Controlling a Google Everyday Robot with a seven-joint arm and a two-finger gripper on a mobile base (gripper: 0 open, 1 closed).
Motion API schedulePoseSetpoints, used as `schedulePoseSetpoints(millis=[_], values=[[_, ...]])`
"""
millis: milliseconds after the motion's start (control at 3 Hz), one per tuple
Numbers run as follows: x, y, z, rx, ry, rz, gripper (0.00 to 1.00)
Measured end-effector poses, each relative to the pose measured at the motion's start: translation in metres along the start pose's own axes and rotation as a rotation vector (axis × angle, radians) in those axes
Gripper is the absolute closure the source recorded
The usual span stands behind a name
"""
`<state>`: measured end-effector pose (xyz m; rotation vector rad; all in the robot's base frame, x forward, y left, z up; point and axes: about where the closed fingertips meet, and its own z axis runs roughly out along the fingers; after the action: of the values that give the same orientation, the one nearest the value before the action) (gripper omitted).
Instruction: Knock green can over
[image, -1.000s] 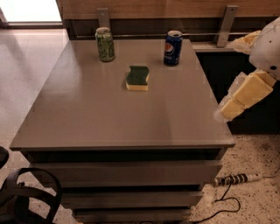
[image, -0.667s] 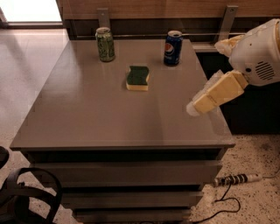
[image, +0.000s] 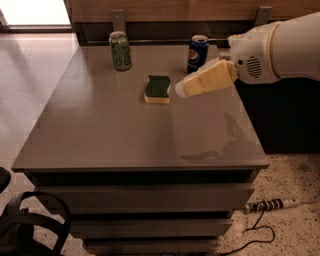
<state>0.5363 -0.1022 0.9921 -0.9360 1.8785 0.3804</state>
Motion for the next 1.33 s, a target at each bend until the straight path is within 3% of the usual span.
schedulePoseSetpoints(millis=[333,667,1000,1333], values=[[-0.007,-0.032,0.023,0.074,-0.044,0.066,0.00],[-0.019,-0.047,0.043,0.120,-0.086,0.170,0.00],[-0.019,-0.047,0.043,0.119,-0.085,0.167,0.00],[-0.028,-0.052,0.065,0.141,-0.089,0.131,0.00]])
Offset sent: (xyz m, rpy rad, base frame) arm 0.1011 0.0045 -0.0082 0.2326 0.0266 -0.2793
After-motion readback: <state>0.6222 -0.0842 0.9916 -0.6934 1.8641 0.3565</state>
